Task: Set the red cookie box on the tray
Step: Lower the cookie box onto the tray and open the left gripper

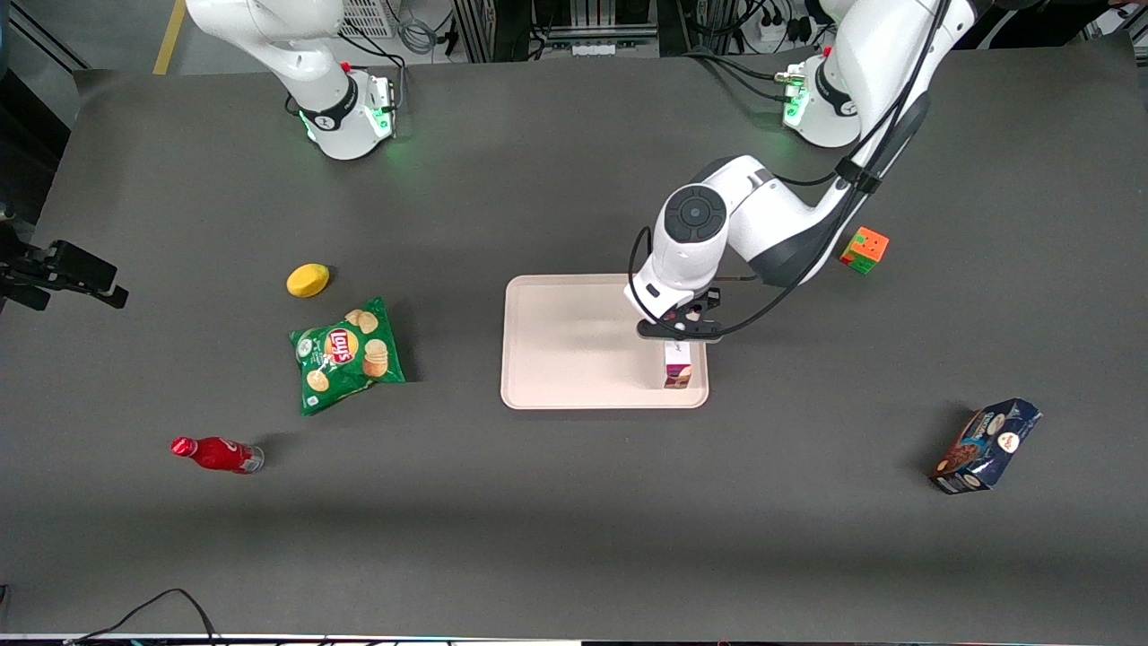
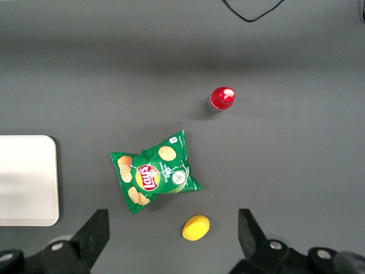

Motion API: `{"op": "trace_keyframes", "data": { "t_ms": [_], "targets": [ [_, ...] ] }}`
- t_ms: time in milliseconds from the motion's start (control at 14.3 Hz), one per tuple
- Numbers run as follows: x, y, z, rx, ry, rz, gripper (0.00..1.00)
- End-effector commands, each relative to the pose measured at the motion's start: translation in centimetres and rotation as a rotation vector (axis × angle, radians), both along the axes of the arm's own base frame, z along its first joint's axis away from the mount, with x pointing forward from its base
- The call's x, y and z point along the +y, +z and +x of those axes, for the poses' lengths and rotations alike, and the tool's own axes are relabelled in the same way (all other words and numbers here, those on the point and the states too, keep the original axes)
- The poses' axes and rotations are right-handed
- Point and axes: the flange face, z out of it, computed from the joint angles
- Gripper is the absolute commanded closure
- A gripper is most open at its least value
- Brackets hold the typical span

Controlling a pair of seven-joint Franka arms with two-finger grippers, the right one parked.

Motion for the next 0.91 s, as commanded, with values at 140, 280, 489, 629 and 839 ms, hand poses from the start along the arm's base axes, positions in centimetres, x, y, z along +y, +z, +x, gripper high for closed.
{"op": "trace_keyframes", "data": {
  "t_ms": [140,280,489,629,839],
  "targets": [
    [0.7,-3.1,-0.8,-0.051,0.035,0.034,0.74],
    [0.6,-3.9,-0.9,-0.065,0.037,0.037,0.74],
    [0.1,-5.0,-1.3,-0.057,0.045,0.016,0.74],
    [0.1,-5.0,-1.2,-0.059,0.048,0.016,0.74],
    [0.1,-5.3,-1.2,-0.053,0.049,0.013,0.65]
  ]
}}
